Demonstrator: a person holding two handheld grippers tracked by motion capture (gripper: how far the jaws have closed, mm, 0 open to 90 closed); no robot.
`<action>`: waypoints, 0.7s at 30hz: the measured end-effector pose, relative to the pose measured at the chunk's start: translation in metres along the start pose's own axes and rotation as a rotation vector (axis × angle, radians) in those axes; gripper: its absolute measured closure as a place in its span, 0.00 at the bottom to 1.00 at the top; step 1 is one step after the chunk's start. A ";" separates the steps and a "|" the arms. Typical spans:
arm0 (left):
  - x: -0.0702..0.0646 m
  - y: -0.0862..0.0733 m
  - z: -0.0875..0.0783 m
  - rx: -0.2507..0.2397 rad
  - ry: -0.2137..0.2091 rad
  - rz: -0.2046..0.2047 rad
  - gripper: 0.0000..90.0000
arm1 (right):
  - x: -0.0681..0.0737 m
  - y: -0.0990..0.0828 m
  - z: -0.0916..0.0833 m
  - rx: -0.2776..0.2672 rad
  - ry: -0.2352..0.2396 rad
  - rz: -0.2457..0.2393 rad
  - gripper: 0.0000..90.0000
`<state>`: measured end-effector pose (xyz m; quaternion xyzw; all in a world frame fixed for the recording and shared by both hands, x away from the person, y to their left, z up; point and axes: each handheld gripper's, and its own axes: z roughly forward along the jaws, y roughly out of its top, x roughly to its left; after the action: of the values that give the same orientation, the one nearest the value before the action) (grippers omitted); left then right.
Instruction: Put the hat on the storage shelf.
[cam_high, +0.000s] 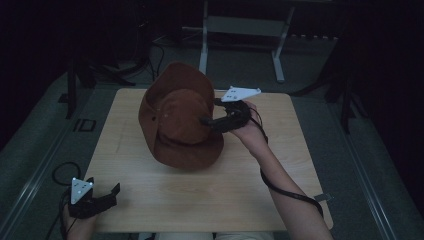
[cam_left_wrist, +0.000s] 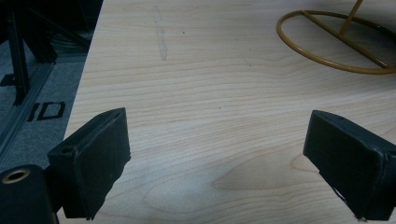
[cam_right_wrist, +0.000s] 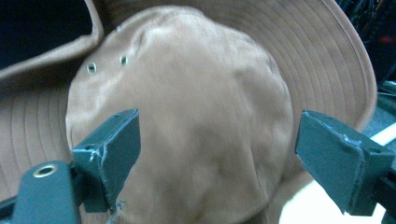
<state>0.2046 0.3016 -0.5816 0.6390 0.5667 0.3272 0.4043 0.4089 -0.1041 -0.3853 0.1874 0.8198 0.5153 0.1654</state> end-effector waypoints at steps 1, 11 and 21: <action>0.000 0.000 0.000 0.001 0.001 0.000 0.09 | -0.001 -0.005 -0.003 0.003 0.000 0.003 0.16; -0.001 0.000 0.001 0.005 0.003 0.001 0.09 | -0.001 -0.052 -0.028 0.020 -0.023 0.032 0.16; -0.003 0.001 0.002 0.006 0.004 0.003 0.09 | -0.004 -0.103 -0.038 0.048 -0.029 0.092 0.16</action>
<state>0.2066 0.2982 -0.5815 0.6403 0.5677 0.3274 0.4008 0.3811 -0.1766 -0.4625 0.2363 0.8200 0.4997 0.1485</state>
